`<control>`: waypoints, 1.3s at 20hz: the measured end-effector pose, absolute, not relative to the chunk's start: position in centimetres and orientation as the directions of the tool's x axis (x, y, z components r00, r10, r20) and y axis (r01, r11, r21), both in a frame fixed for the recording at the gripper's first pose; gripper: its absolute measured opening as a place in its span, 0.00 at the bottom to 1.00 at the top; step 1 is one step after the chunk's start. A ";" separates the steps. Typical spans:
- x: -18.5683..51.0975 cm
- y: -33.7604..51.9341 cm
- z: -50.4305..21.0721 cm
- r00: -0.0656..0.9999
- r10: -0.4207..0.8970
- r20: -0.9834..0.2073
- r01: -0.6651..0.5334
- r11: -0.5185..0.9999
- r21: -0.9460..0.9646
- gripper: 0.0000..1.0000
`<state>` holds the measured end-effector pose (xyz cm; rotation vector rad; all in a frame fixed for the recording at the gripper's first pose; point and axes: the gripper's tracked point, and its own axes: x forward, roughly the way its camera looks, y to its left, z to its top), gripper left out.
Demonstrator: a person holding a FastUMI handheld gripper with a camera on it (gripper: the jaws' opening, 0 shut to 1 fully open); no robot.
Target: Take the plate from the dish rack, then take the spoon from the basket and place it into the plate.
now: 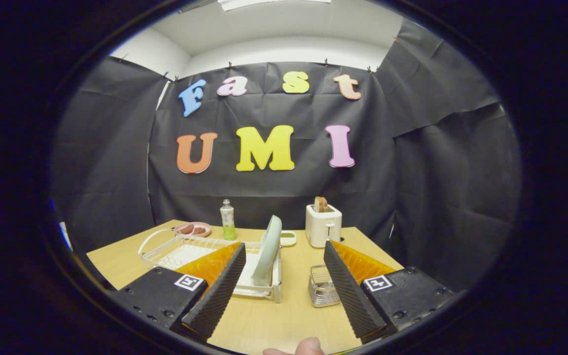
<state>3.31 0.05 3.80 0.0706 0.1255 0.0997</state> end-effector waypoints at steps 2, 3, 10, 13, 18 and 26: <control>5.1 0.3 5.5 0.981 0.131 -0.142 -0.122 0.990 0.073 1.00; 6.2 0.3 6.3 0.978 0.141 -0.153 -0.132 0.989 0.063 1.00; 14.1 2.8 8.5 0.903 0.245 -0.354 -0.233 0.969 0.076 1.00; 17.7 4.0 8.0 0.843 0.266 -0.468 -0.248 0.963 0.101 1.00; 22.3 6.8 3.6 0.737 0.249 -0.628 -0.251 0.964 0.087 1.00; 24.6 8.0 -2.7 0.583 0.182 -0.792 -0.188 0.978 0.087 1.00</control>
